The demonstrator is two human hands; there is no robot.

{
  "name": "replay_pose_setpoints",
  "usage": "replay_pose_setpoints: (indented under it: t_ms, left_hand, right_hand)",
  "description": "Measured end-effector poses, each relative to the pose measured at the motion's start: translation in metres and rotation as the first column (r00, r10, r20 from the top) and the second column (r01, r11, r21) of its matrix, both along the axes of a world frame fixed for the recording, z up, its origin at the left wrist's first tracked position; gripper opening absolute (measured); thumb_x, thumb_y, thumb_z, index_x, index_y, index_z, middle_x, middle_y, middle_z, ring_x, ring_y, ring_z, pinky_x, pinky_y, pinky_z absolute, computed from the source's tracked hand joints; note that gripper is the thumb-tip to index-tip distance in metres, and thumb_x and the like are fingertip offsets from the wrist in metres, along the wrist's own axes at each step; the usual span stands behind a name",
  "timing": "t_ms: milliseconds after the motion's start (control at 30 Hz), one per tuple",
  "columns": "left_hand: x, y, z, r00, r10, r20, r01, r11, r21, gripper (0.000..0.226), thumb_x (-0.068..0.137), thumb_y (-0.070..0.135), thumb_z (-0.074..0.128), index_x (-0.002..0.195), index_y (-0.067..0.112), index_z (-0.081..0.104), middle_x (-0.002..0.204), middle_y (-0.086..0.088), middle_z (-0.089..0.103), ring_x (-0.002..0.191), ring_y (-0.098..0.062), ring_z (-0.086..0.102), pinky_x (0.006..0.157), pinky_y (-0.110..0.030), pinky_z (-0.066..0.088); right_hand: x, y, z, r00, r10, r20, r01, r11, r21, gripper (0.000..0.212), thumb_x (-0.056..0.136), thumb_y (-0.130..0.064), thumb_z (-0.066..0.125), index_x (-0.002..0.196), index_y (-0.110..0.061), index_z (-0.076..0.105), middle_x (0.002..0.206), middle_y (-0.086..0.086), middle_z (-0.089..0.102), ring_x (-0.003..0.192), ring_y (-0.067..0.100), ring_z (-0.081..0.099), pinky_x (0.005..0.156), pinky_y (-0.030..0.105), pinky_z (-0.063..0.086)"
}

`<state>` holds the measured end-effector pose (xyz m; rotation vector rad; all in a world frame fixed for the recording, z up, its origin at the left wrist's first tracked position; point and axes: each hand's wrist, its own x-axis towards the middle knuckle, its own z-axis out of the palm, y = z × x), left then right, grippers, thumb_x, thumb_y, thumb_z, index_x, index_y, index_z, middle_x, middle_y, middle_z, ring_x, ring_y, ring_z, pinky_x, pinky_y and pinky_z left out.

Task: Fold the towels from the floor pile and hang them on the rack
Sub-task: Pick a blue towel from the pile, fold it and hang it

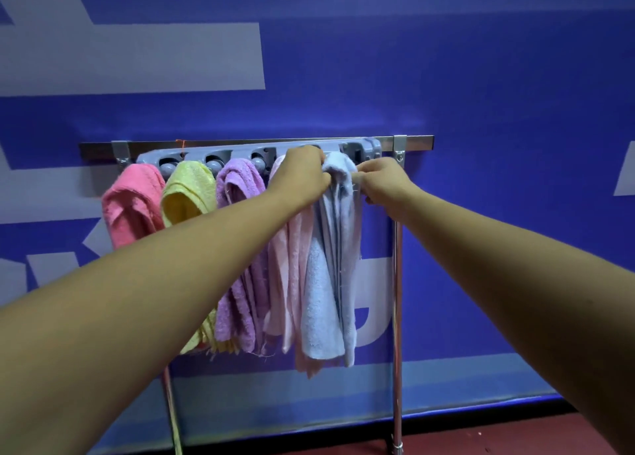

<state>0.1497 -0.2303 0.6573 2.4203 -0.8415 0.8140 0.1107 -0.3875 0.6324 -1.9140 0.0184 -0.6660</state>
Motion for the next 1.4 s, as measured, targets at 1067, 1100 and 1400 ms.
replay_pose_setpoints:
  t_ms: [1067,1100,1400]
  left_hand:
    - [-0.036,0.066,-0.106,0.842,-0.151,-0.518,0.047,0.977,-0.207,0.040,0.086,0.007,0.058,0.126,0.012,0.062,0.118,-0.006,0.069,0.115,-0.022,0.062,0.101,-0.033,0.047]
    - [-0.041,0.076,-0.118,0.850,-0.102,-0.516,0.019,0.987,-0.163,0.039,0.087,0.010,0.057,0.125,0.013,0.064,0.118,-0.005,0.069,0.115,-0.023,0.062,0.100,-0.031,0.047]
    - [-0.097,0.172,-0.258,0.746,0.168,-0.645,-0.147,0.985,0.086,0.020,0.087,0.018,0.057,0.101,0.016,0.072,0.103,-0.007,0.074,0.101,-0.026,0.066,0.086,-0.030,0.050]
  right_hand:
    - [-0.064,0.030,-0.082,0.965,-0.209,-0.160,0.117,0.887,-0.447,0.041,0.092,-0.026,0.058,0.130,-0.010,0.060,0.128,0.007,0.065,0.116,0.024,0.061,0.087,0.027,0.045]
    - [-0.072,0.035,-0.095,0.958,-0.219,-0.187,0.117,0.889,-0.442,0.042,0.093,-0.026,0.056,0.131,-0.010,0.058,0.129,0.008,0.064,0.115,0.024,0.060,0.087,0.029,0.045]
    - [-0.115,0.108,-0.246,0.880,-0.208,-0.428,0.017,0.912,-0.409,0.037,0.092,-0.021,0.057,0.122,0.000,0.060,0.121,0.021,0.065,0.118,0.036,0.058,0.093,0.037,0.043]
